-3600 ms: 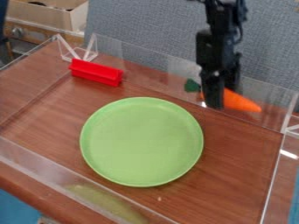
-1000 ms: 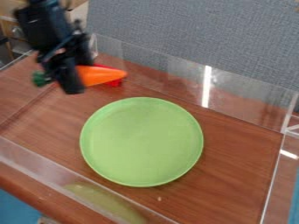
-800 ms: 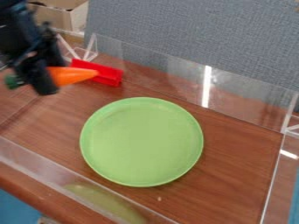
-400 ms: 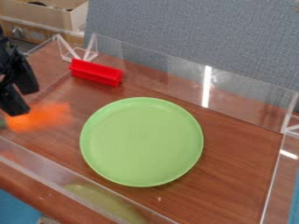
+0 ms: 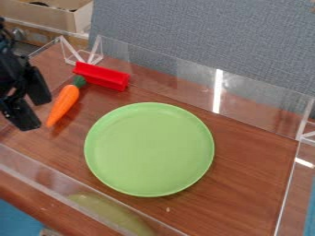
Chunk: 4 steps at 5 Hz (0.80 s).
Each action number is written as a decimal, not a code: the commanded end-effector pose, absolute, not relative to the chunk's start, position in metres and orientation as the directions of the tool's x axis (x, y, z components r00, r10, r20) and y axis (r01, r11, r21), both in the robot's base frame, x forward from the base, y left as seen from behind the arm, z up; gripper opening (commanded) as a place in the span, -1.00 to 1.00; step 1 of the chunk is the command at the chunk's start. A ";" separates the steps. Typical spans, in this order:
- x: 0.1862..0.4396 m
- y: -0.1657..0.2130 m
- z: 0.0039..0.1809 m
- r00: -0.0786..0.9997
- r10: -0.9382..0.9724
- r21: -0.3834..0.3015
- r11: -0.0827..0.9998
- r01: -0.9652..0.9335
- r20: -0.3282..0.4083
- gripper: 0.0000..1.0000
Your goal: Put the carrot on the left side
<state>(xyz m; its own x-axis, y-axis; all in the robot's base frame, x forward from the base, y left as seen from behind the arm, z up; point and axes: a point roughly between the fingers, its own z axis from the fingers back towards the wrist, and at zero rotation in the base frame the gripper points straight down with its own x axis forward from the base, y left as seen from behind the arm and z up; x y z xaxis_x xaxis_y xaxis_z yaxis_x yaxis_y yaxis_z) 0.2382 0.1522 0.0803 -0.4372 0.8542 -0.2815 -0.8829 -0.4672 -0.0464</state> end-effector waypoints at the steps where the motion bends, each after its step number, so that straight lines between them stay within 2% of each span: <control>1: 0.258 0.154 0.094 -0.382 0.879 -0.089 -0.421 -0.903 -0.285 1.00; 3: 0.275 0.171 0.110 -0.404 0.863 -0.101 -0.451 -0.887 -0.305 1.00; 4: 0.280 0.181 0.110 -0.418 0.856 -0.106 -0.466 -0.878 -0.305 1.00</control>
<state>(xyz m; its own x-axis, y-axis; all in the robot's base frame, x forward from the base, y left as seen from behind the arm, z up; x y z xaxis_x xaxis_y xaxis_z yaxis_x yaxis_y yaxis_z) 0.2778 0.1732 0.0959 -0.4199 0.8507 -0.3162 -0.8871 -0.4583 -0.0550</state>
